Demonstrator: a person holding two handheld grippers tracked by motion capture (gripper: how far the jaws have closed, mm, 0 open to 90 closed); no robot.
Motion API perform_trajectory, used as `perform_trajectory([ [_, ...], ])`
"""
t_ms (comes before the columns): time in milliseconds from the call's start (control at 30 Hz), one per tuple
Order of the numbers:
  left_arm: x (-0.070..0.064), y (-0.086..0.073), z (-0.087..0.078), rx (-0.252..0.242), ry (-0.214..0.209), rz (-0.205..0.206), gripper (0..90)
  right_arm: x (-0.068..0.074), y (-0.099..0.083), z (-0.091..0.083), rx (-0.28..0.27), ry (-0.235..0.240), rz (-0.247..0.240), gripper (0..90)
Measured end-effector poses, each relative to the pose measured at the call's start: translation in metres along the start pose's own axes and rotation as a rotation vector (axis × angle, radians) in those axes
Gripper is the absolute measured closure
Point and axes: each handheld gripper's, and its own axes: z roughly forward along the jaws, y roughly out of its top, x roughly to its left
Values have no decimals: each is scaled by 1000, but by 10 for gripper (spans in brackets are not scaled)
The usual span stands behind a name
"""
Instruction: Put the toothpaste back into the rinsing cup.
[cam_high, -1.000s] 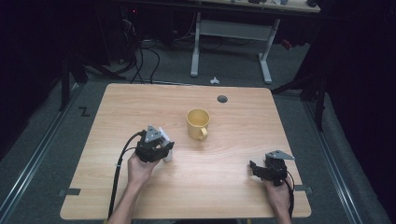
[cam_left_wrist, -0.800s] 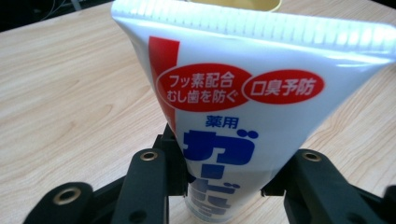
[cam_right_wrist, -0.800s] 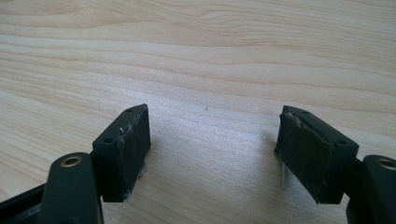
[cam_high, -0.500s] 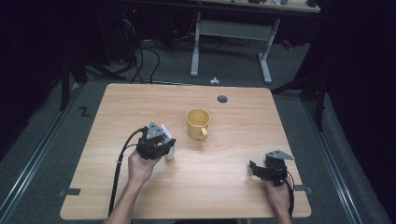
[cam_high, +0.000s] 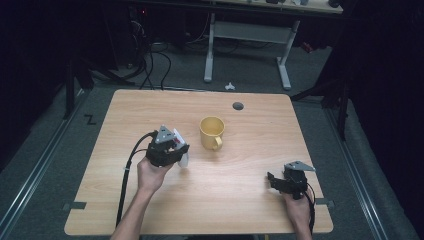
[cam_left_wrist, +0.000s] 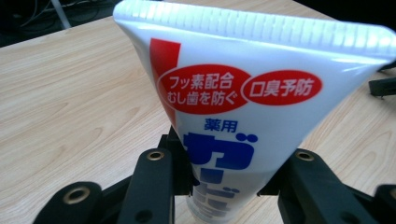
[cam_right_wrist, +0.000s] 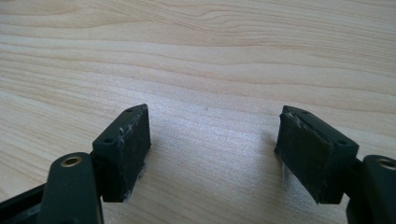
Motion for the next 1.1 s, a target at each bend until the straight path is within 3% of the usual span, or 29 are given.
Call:
perform_trajectory([
  [367,6,9,0,-5,-11,-40,669,0,0,0,0,0,0,260],
  [967,3,39,2,-22,-19,-18,668,0,0,0,0,-1,1,259],
  [1100,4,45,3,-32,-39,-32,668,0,0,0,0,-1,1,258],
])
